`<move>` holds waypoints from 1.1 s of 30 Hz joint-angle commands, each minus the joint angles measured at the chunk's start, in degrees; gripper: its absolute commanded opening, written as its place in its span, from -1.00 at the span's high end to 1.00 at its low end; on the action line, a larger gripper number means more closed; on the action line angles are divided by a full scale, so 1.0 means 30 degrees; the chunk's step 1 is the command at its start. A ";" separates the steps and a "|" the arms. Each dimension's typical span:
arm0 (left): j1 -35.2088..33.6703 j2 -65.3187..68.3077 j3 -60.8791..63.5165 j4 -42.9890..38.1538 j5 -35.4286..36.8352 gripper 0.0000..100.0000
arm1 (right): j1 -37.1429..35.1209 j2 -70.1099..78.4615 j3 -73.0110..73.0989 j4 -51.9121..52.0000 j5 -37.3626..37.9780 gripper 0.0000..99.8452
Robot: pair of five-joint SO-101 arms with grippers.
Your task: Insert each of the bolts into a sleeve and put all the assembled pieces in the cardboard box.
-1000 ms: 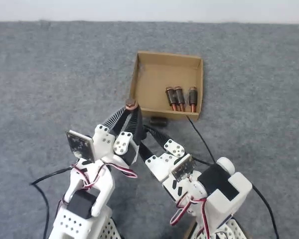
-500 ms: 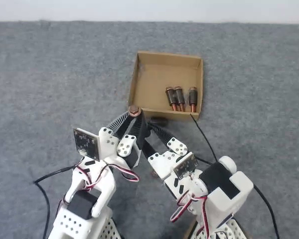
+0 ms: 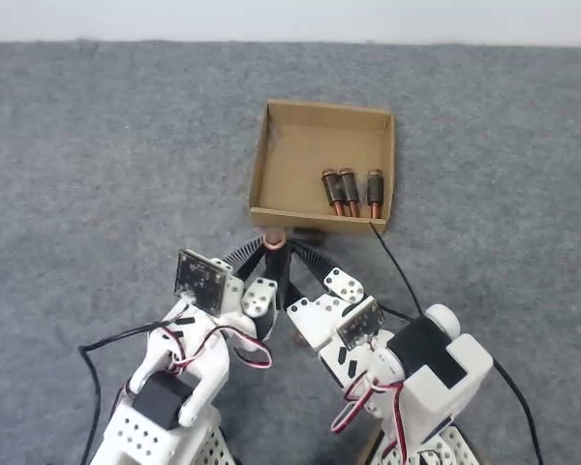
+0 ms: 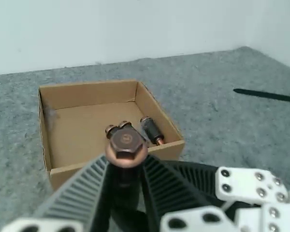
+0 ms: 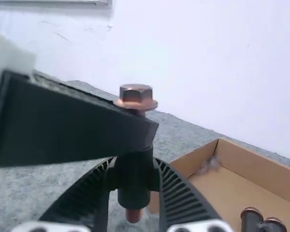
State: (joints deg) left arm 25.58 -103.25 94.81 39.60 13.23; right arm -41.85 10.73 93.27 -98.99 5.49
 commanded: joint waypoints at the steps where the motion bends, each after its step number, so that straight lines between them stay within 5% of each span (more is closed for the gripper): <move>1: 0.0703 -0.0352 -0.0249 0.0322 -0.0381 0.98 | 0.0425 -0.1158 -0.0264 -0.0454 0.0234 0.99; 13: 0.0645 -0.0352 -0.0220 0.0469 -0.0293 0.97 | 0.0454 -0.1158 -0.0264 -0.0454 0.0234 0.99; 22: 0.0645 -0.0352 -0.0190 0.1026 0.1407 0.55 | 0.0659 -0.1158 -0.0293 -0.0454 0.0234 0.99; 33: -0.0645 -0.0352 -0.0249 0.0908 0.1407 0.52 | 0.0747 -0.1158 -0.0381 -0.0425 0.0234 0.99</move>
State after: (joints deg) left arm 25.85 -103.34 94.73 41.71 16.92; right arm -40.70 10.73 93.27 -98.90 5.58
